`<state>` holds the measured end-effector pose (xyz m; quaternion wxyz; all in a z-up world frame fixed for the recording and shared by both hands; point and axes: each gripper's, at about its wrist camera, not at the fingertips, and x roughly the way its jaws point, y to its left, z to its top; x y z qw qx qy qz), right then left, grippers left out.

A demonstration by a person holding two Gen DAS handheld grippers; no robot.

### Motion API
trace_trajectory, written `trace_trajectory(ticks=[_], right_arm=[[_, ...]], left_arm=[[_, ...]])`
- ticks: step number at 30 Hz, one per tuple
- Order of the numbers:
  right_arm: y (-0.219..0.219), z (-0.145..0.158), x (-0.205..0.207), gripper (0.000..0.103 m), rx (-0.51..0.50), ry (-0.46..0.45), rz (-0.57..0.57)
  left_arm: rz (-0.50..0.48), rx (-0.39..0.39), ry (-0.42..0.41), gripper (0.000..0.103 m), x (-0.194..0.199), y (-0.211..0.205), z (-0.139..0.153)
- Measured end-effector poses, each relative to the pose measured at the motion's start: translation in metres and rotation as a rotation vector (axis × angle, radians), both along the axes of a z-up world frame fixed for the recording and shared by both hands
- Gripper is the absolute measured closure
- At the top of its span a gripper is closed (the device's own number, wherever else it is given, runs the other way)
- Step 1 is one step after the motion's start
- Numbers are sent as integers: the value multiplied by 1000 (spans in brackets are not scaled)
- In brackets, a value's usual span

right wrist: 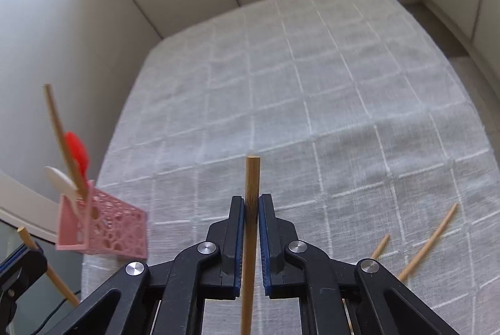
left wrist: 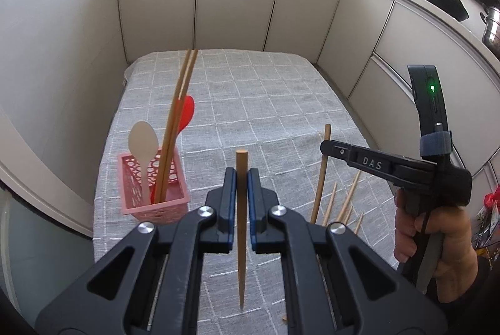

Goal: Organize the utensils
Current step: 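Close the right gripper on a chopstick while the left gripper holds its own, then carry both chopsticks over the pink holder and open both grippers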

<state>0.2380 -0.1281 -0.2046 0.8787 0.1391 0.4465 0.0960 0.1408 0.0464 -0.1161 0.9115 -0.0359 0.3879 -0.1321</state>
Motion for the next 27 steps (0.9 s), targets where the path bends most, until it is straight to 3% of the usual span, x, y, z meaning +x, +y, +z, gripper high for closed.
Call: trace_trajectory(ticks=[16,21,27], right_arm=[[53,129,-39,95,47,-310,114],[70,158,-45,95,61,-365,160],[89,170,-41,95,75,-385,190]], left_arm=[[136,-96,-262,95,-24,72,103],[175,-89,-316,95,-19,77,117],[193,-15,-335,95,-3,67,116]])
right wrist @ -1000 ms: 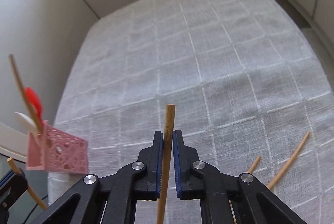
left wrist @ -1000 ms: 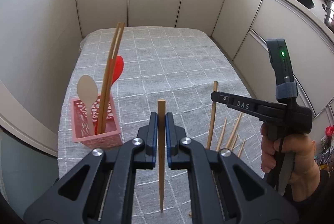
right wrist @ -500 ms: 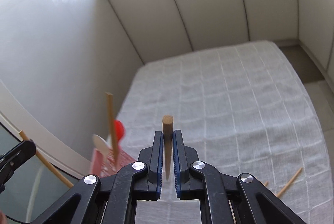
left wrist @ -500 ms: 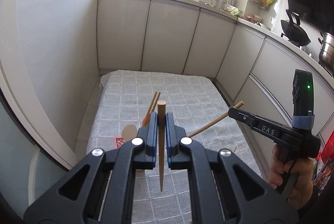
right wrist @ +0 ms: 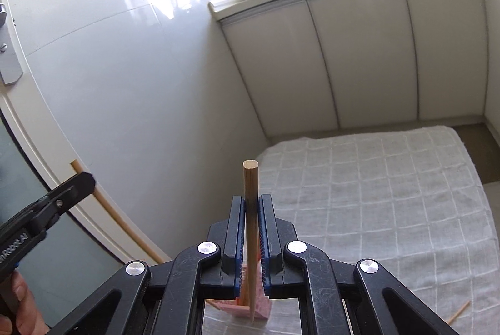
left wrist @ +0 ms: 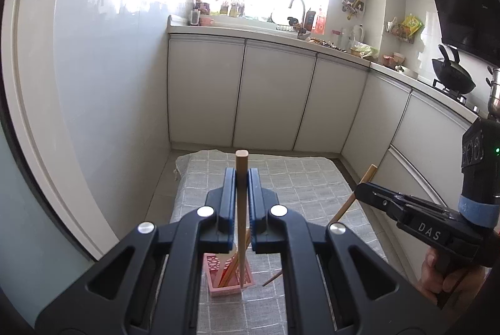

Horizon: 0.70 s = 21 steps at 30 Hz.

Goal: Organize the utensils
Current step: 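Carry both chopsticks over the pink holder and open both grippers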

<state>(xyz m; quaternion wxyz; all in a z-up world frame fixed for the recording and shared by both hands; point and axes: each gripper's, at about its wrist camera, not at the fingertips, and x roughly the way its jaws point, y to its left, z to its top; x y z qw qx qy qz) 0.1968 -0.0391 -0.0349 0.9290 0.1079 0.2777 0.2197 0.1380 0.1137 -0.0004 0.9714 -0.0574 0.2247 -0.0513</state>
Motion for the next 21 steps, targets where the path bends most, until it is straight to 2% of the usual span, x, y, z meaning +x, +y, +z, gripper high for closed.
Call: trace_trajectory(ticks=[5,12,17,21], right_arm=[[14,-9,11,95,0,24,13],[19,-43,34,95,26,73,2],[16,-60,43,95,41,107,-1],[12,-62,47,95,57,109,-11]], left_arm=[[19,72,56,95,27,-9,-20],[8,105,129,95,53,-16,-55],[-16,95,173,95,63,-16,-69],[-26,80,223,95,72,-12,-81]])
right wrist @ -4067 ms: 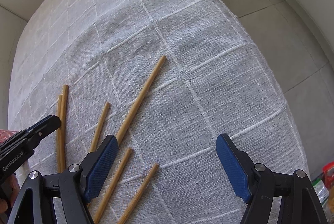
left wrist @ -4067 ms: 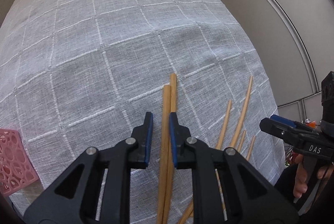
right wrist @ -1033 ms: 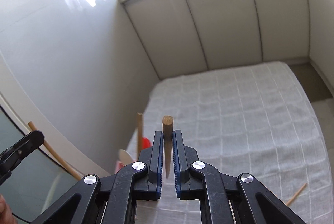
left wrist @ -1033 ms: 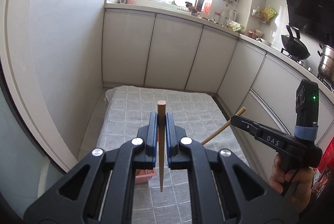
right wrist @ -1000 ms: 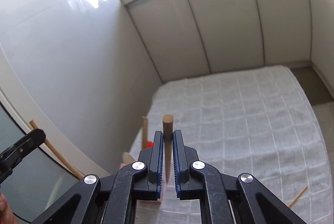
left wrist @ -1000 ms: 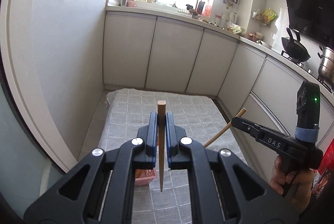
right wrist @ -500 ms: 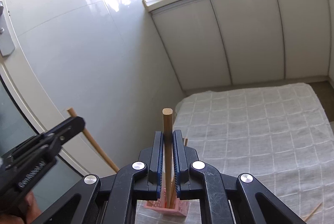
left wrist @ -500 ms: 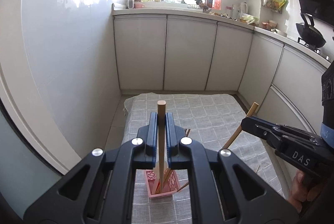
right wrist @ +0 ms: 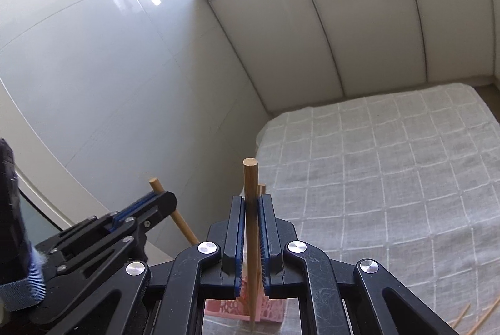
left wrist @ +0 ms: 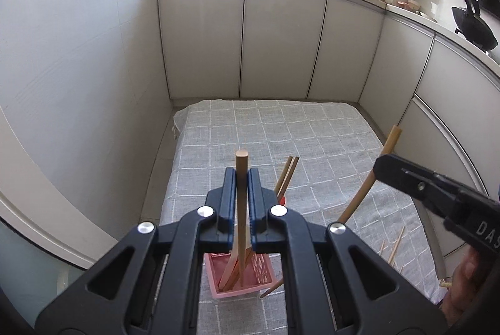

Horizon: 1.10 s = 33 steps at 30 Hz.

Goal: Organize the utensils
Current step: 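Carry both chopsticks over the pink holder and open both grippers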

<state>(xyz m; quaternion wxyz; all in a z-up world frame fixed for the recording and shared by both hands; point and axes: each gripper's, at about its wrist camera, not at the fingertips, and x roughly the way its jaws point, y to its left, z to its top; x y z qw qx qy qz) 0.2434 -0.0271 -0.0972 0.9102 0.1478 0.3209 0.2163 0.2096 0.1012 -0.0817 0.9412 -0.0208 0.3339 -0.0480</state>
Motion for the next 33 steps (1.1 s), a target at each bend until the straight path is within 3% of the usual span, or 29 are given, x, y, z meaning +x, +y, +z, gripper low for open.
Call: trace_trajectory(ticks=[5,7,8,19,26,30,32,33], right_arm=[[-6,13,-6,95,32,-34,-6],[-6,18,-6,95,40,-49,-8],[-5,20,-6,95,40,-56,-7],[10,10,6,95,-5,-55,-8],[29,-21,11,94,-54,25,40],[29,-34,16,89,-19,85,71],[23,-34,14,71,7,95,65],[20,-32,13,69,13,91,63]], left_arm=[[-31,-39,41,90,6,1,-9],[-23,-58,34,73,4,3,-7],[-20,-70,20,71,0,5,-4],[44,-146,22,54,-32,35,-1],[72,-171,73,48,-37,44,-18],[71,-169,101,46,-37,43,-24],[67,-166,105,42,-40,42,-24],[64,-163,104,40,-41,40,-24]])
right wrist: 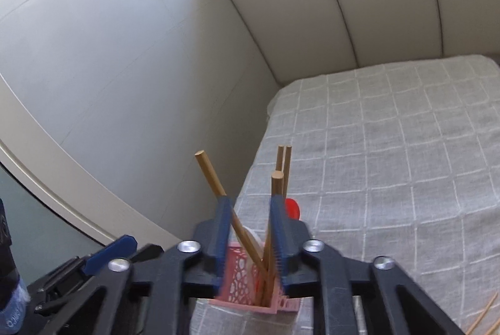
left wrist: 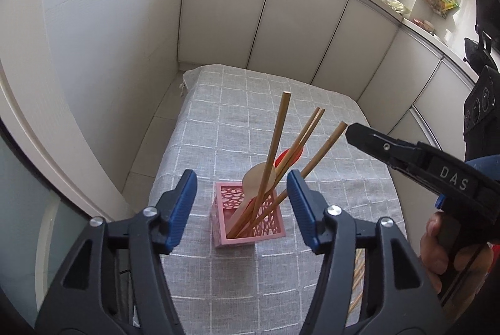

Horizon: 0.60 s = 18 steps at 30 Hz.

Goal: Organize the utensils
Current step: 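Carry both chopsticks over the pink holder and open both grippers, then move both open grippers back to the remaining chopsticks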

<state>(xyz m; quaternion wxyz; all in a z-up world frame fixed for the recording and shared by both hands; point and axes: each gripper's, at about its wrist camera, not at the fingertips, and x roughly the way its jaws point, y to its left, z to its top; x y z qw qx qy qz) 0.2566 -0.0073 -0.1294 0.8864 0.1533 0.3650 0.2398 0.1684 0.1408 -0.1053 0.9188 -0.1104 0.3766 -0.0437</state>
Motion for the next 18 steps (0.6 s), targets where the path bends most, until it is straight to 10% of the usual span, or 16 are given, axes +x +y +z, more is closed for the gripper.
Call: trace_trajectory(ticks=[18], right_arm=[[-85,-1,-42,28,-137,39,-80]], left_arm=[[-160,53,41,22,-19,-72,-9]])
